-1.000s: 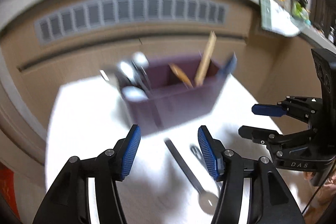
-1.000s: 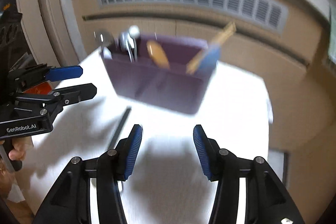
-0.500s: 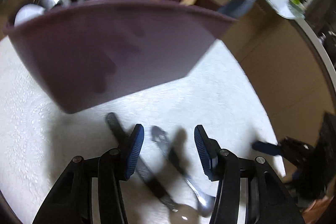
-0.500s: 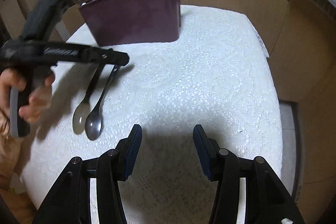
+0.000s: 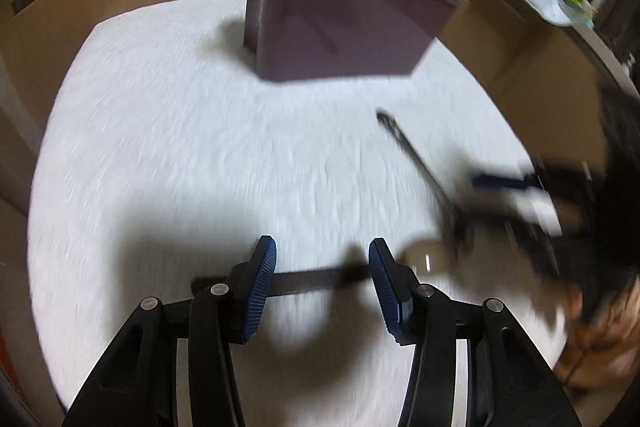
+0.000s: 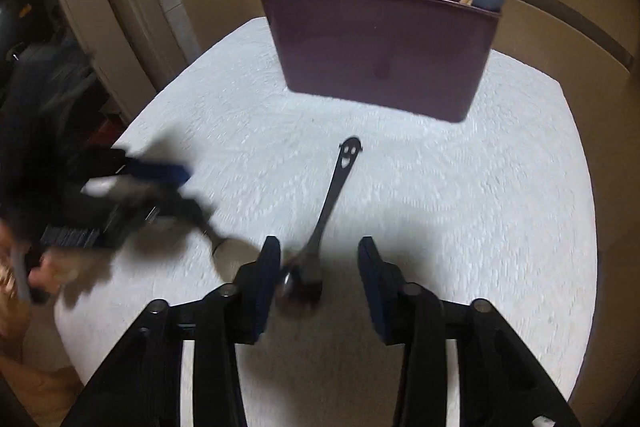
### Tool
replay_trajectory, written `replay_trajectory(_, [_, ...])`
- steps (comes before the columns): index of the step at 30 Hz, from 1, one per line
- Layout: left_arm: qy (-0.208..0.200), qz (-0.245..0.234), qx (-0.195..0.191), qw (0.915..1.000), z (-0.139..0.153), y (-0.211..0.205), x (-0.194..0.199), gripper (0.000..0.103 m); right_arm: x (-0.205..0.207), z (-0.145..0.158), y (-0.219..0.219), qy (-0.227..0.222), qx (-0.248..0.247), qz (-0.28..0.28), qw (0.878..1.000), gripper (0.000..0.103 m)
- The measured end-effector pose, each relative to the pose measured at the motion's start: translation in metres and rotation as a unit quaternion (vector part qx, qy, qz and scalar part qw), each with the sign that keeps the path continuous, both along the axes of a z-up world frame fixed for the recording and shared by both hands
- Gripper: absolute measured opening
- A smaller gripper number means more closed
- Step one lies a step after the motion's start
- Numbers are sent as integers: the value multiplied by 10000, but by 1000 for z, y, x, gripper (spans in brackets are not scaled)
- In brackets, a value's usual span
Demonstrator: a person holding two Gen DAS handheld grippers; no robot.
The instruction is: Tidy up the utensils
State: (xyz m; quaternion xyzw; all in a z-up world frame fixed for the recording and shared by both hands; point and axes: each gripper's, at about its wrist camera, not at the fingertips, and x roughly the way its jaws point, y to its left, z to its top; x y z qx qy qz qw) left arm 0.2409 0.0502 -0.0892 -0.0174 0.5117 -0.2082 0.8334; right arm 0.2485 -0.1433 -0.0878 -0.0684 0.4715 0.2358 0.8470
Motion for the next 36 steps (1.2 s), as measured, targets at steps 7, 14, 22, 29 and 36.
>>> replay_trajectory(7, [10,-687,515,9963,2,-10,-56,67,38,-17,22,39,-474,19,9989,14])
replay_trajectory(14, [-140,-1121,818,9902,3,-42,-57,65,17,-17,-3,150,-635,-27,9979,7])
replay_trajectory(22, [-269,-1706,1239,9771,-1,-87,-17,43,-12,-14,-61,272,-244,-253,9990,7])
replay_trajectory(29, [-553,-536,951,9925,5,-67,9,34,-9,-5,-53,22,-35,-228,9997,10])
replay_trajectory(36, [-932,775,13,9926,23,-20,-7,34,29,-18,-27,-34,-500,-491,9975,13])
